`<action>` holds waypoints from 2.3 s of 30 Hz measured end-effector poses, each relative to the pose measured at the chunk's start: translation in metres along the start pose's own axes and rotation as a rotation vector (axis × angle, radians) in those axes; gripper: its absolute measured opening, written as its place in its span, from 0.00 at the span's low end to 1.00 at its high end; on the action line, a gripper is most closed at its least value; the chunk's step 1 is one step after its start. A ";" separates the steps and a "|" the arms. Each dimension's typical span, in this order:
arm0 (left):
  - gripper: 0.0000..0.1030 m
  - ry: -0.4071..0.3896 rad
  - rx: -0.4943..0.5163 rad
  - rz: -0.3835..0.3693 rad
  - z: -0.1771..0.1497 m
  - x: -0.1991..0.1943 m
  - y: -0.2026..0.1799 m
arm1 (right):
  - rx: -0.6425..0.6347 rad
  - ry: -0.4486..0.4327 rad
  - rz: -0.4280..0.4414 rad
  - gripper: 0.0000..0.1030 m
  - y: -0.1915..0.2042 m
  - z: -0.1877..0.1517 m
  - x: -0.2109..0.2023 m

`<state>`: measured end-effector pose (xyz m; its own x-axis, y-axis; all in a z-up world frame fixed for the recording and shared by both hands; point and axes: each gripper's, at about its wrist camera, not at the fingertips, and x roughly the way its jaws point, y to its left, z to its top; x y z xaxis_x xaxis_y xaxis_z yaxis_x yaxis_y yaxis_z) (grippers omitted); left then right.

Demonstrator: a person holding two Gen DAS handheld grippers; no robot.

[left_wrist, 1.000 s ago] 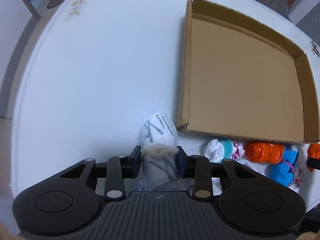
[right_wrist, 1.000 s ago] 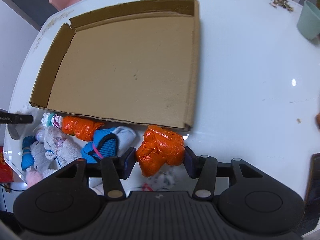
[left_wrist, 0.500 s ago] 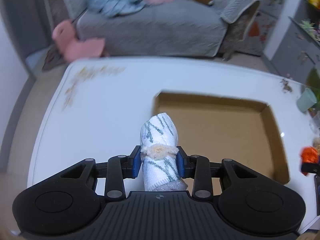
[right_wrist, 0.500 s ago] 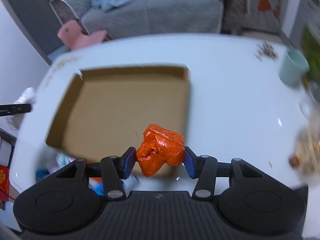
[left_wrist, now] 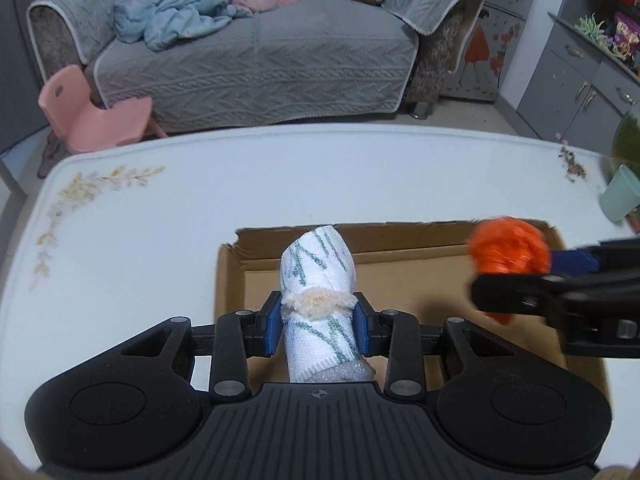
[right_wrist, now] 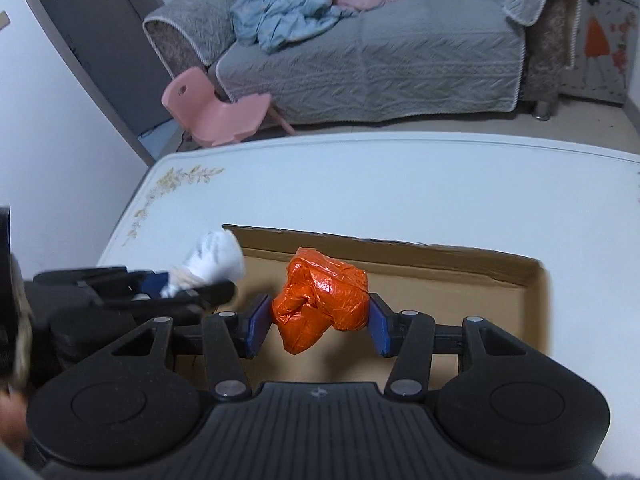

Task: Organize objects
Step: 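Carry white striped sock with left gripper into box while right gripper carries orange bundle in, then open both grippers to release the items and move back to the pile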

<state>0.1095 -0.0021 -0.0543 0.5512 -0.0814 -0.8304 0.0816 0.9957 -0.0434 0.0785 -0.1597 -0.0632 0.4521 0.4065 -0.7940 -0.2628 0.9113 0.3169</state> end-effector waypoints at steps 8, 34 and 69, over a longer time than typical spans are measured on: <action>0.40 0.001 -0.003 0.043 -0.011 0.031 0.010 | 0.001 0.036 -0.035 0.46 -0.003 0.010 0.039; 0.73 -0.070 0.175 0.107 -0.026 0.031 -0.014 | 0.104 0.072 0.011 0.59 -0.009 0.004 0.064; 0.81 -0.073 0.178 0.098 -0.022 -0.042 -0.020 | 0.035 0.051 -0.020 0.74 0.014 -0.003 0.017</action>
<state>0.0664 -0.0175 -0.0305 0.6216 0.0065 -0.7833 0.1659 0.9762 0.1397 0.0806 -0.1404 -0.0739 0.4124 0.3852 -0.8256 -0.2237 0.9213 0.3181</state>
